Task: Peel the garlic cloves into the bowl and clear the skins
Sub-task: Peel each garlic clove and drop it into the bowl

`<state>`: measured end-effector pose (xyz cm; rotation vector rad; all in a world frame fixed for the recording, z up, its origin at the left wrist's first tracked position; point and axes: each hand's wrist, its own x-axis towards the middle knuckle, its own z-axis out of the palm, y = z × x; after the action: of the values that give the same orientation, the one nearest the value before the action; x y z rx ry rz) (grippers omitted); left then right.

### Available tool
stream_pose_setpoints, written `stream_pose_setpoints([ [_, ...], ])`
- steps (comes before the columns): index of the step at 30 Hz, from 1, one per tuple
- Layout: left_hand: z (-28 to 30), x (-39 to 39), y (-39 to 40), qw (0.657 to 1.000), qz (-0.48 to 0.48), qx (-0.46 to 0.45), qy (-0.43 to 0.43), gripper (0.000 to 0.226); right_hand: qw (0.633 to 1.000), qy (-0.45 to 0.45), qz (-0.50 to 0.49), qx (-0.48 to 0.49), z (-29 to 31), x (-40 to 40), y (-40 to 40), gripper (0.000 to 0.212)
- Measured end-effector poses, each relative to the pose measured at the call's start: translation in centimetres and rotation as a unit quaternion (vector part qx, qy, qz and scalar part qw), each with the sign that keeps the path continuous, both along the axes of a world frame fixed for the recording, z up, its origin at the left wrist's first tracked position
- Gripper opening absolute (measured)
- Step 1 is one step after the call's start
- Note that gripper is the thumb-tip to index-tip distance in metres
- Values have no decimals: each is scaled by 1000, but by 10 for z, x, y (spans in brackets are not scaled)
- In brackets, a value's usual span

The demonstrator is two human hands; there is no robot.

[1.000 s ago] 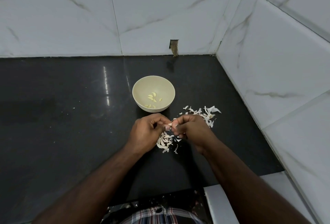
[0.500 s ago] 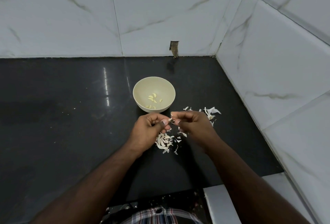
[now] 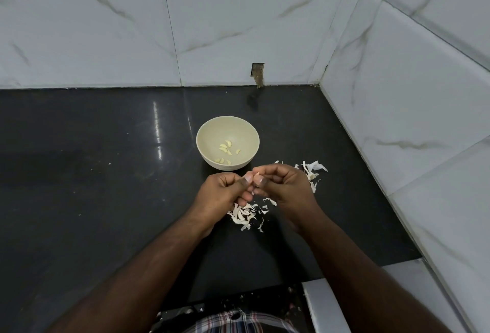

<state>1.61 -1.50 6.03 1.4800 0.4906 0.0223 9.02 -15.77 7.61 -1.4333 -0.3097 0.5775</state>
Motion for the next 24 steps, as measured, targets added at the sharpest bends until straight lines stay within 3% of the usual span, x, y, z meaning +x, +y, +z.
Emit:
stream_pose_setpoints([
  [5,0,2,2,998,33,22,-55,8,994,-72,-33,-73,-1,5,0,16],
  [13,2,2,1,996,18,32,-78,13,989,-98,-43,-102,4,4,4,26],
  [19,-2,4,2,996,25,42,-75,16,996,-40,-28,-71,5,5,4,12],
  [24,-6,4,8,991,9,111,-72,15,998,45,-31,-37,2,6,2,9],
])
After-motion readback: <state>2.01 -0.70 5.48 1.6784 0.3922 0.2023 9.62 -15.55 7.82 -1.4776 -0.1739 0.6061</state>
